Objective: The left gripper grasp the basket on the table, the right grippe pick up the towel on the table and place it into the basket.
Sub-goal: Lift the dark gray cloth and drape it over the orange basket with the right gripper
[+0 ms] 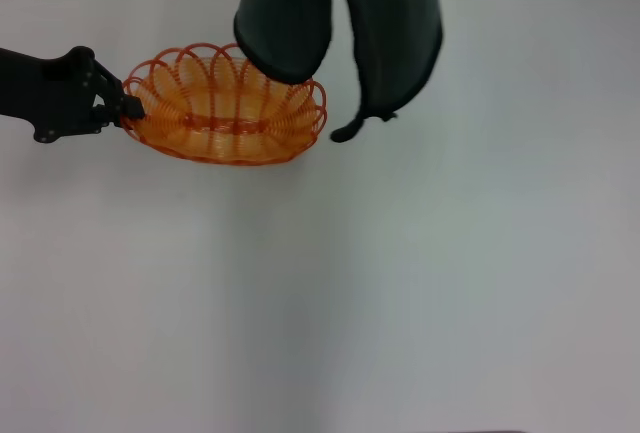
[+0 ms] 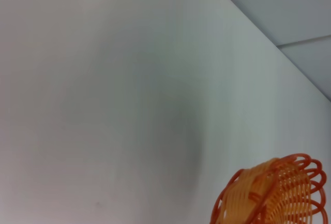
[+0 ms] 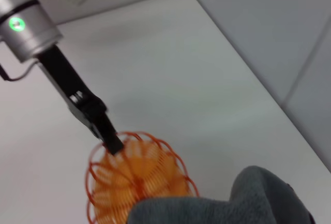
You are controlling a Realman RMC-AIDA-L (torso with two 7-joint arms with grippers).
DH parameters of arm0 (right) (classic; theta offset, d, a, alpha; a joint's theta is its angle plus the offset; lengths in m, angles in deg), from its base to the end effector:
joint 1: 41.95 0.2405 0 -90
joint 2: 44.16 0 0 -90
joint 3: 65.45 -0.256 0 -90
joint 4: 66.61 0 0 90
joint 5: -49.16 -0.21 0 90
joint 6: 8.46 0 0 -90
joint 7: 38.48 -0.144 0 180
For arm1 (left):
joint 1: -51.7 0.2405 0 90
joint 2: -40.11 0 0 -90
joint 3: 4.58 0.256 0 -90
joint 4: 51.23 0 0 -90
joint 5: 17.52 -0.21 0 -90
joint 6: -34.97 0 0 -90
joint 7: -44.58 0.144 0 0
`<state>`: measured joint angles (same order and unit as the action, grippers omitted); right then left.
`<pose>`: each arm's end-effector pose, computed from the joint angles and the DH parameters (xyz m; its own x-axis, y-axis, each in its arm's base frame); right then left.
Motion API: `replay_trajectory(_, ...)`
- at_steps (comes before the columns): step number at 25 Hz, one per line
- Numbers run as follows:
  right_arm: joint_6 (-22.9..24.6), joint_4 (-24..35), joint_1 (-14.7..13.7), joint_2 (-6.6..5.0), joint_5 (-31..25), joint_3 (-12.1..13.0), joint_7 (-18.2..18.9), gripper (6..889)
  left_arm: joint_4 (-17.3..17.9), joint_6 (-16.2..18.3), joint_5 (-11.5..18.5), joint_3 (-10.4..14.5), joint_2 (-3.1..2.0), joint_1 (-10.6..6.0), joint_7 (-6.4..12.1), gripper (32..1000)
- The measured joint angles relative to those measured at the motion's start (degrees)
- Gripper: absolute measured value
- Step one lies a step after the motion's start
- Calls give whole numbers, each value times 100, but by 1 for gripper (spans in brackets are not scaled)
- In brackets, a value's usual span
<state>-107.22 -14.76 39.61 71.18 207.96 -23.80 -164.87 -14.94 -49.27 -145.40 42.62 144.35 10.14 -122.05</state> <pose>-0.0172 0.4445 0.0502 0.9446 -0.2876 0.1581 -0.2389 -0.9328 -0.2699 -0.2660 0.3993 0.0806 -0.1458 0.9417 0.3032 0.9892 0.1442 0.0279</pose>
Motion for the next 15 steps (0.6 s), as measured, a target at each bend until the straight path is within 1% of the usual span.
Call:
replay_trajectory(2, 163, -100, 87, 123, -1, 21, 68, 34, 0, 3, 0, 0, 0, -2, 0, 111)
replay_trajectory(4, 336, -255, 171, 222, -2, 45, 131, 34, 0, 3, 0, 0, 0, -6, 0, 111)
replay_trajectory(5, 408, -339, 217, 251, -13, 54, 161, 34, 0, 4, 0, 0, 0, -8, 0, 111)
replay_trajectory(9, 695, -771, 362, 290, -123, 95, 257, 42, 0, 4, 0, 0, 1, -20, 0, 111)
replay_trajectory(12, 924, -1028, 392, 295, -147, 157, 291, 47, 0, 4, 0, 0, 6, -37, -1, 111)
replay_trajectory(15, 1121, -1287, 391, 307, -244, 318, 307, 53, 1, 3, 0, 0, 12, -49, 0, 111)
